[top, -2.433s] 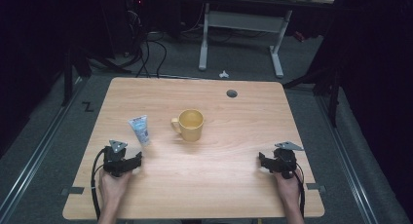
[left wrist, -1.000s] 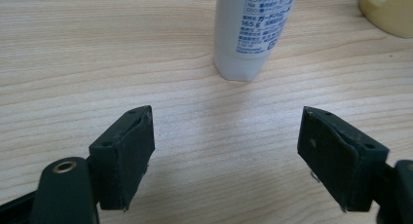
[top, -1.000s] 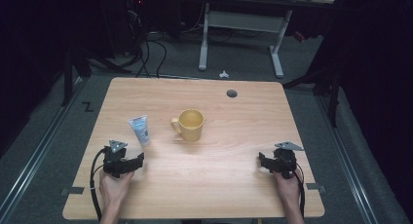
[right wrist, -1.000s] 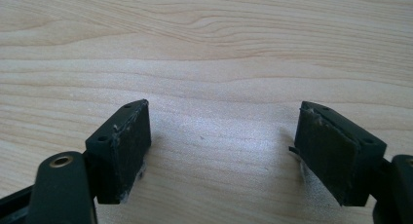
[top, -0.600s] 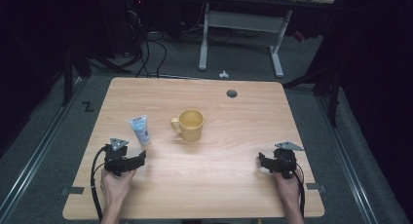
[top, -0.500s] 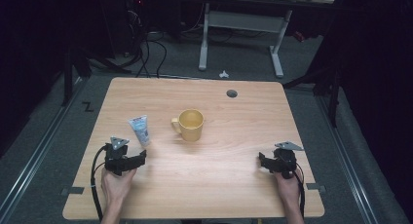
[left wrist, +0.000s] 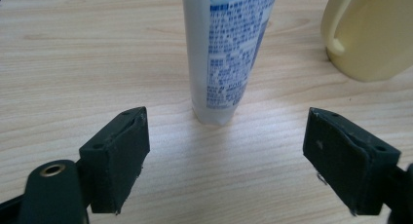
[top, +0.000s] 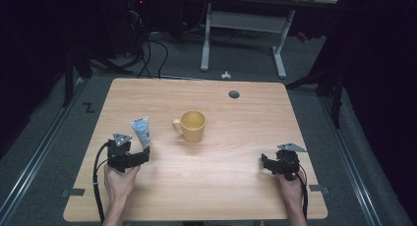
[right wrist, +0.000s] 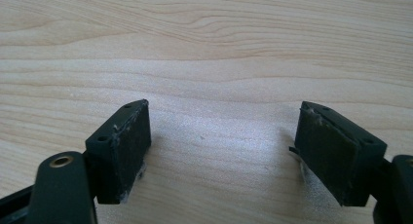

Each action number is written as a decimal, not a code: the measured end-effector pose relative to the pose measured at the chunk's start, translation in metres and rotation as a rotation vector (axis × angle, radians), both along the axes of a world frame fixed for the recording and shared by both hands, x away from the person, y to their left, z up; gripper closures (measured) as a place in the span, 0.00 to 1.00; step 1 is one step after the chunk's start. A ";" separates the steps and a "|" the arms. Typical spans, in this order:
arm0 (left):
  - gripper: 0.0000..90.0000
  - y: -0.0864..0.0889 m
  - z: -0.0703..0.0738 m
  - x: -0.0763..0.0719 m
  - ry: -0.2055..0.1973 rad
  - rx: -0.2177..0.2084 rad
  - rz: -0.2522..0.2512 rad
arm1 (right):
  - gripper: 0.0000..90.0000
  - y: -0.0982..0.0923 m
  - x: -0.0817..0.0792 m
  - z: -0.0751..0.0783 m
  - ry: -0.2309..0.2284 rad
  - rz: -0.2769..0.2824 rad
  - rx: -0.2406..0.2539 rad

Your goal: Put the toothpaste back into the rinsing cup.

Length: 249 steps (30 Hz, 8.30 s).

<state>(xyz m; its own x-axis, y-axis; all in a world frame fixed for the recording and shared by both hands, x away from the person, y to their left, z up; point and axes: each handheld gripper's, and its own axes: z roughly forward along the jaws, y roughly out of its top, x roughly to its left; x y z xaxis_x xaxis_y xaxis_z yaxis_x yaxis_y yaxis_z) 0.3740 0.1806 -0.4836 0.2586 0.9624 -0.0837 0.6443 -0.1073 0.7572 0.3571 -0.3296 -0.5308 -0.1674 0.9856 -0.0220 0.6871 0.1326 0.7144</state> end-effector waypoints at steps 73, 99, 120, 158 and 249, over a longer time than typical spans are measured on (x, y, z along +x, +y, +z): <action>0.29 -0.028 0.014 0.053 -0.032 -0.006 0.168 | 0.23 0.000 0.000 0.000 0.000 0.000 0.000; 0.61 -0.026 0.007 0.050 -0.077 0.015 0.113 | 0.23 0.000 0.000 0.000 0.000 -0.002 0.001; 0.72 -0.013 0.019 0.045 -0.081 0.003 0.048 | 0.23 0.000 0.000 0.000 0.000 0.000 -0.001; 0.74 -0.019 0.052 0.041 -0.084 -0.070 -0.126 | 0.23 0.000 0.000 0.000 0.000 -0.001 0.001; 0.75 -0.096 0.126 0.073 -0.137 -0.112 -0.405 | 0.23 0.000 0.000 0.000 0.000 0.000 0.000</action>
<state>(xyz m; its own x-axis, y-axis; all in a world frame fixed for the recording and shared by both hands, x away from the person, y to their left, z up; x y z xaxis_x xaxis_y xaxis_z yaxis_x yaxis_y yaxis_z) 0.4474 0.0846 -0.3573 0.6292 0.7679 -0.1205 0.4600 -0.2428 0.8541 0.3572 -0.3296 -0.5309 -0.1669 0.9857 -0.0220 0.6870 0.1323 0.7146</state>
